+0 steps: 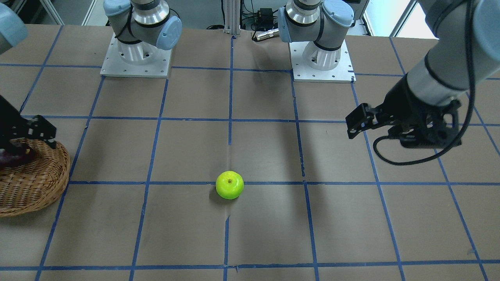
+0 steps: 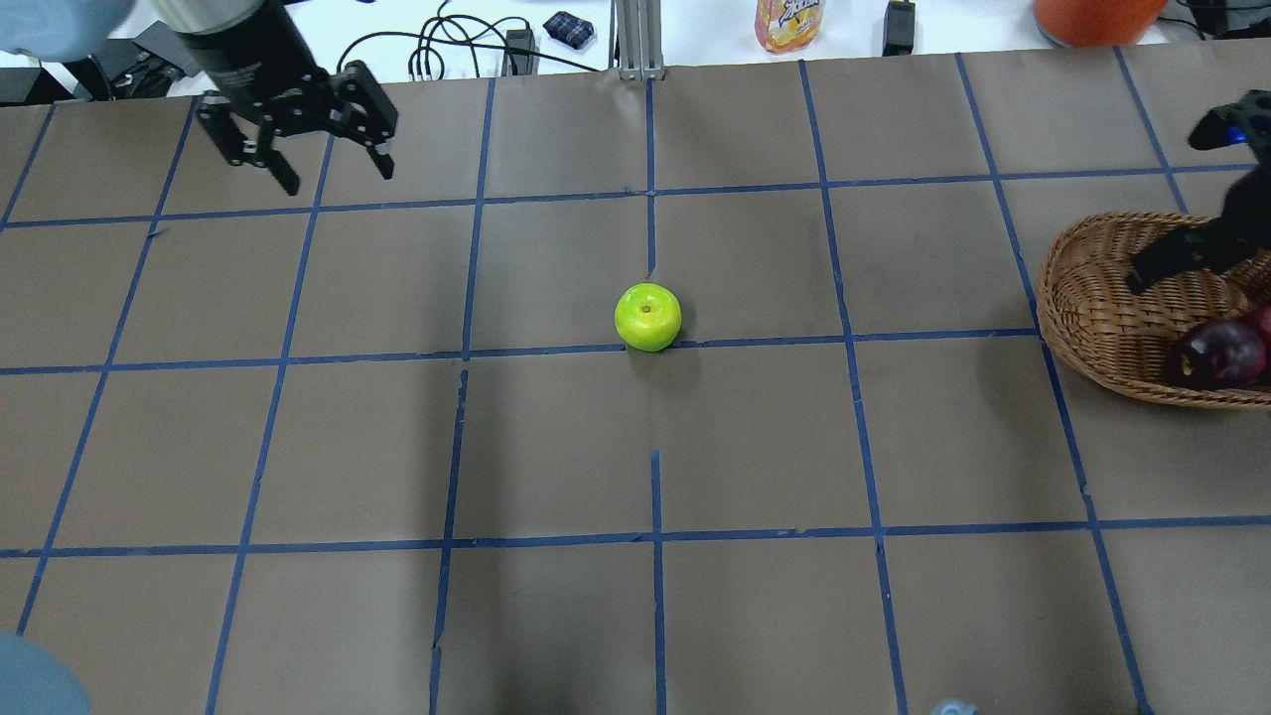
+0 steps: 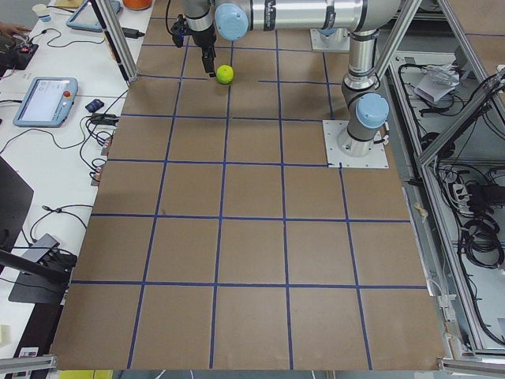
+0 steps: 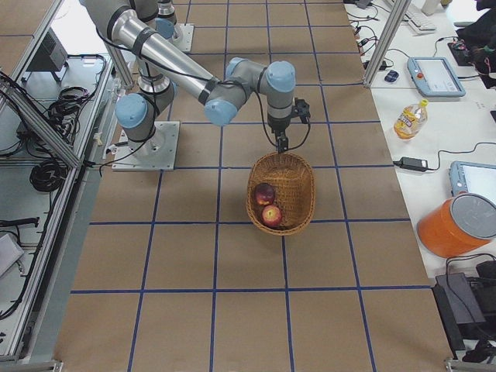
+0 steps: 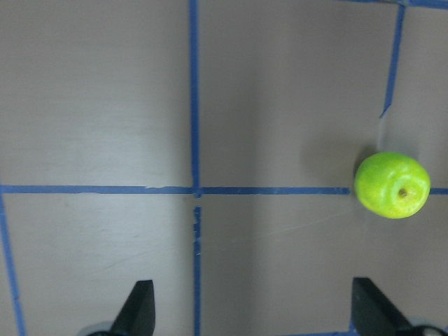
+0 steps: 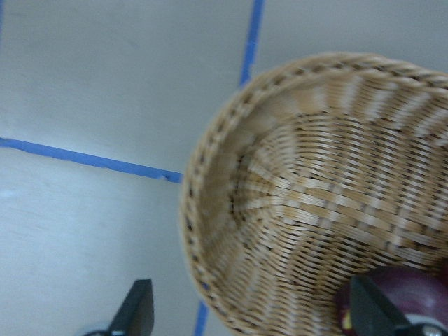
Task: Put all apples into basket
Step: 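Reach and grasp the green apple with right gripper while left withdraws upward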
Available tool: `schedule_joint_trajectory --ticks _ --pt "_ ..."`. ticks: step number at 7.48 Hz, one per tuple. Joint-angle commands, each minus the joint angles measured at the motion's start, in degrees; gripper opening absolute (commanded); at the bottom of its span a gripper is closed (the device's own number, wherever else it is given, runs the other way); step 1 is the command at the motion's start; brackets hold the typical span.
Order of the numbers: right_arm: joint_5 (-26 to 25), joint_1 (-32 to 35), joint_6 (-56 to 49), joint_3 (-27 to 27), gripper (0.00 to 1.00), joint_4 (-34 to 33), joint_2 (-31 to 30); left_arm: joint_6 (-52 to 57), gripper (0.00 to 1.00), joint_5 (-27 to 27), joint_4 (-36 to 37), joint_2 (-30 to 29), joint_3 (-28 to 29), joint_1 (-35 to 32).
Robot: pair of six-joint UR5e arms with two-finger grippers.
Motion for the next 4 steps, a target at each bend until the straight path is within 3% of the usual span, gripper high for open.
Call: schedule_joint_trajectory --ticks 1,2,4 --pt "0.37 17.49 20.51 -0.65 1.0 -2.22 2.13 -3.15 1.0 3.02 -0.95 6.76 -0.36 -7.12" --pt "0.28 24.53 32.52 -1.7 1.0 -8.86 5.19 -10.84 1.0 3.03 -1.3 8.17 -3.07 -11.53" --pt "0.1 35.71 50.5 -7.56 1.0 -13.31 12.83 -8.74 1.0 2.77 -1.74 9.24 -6.17 -4.16"
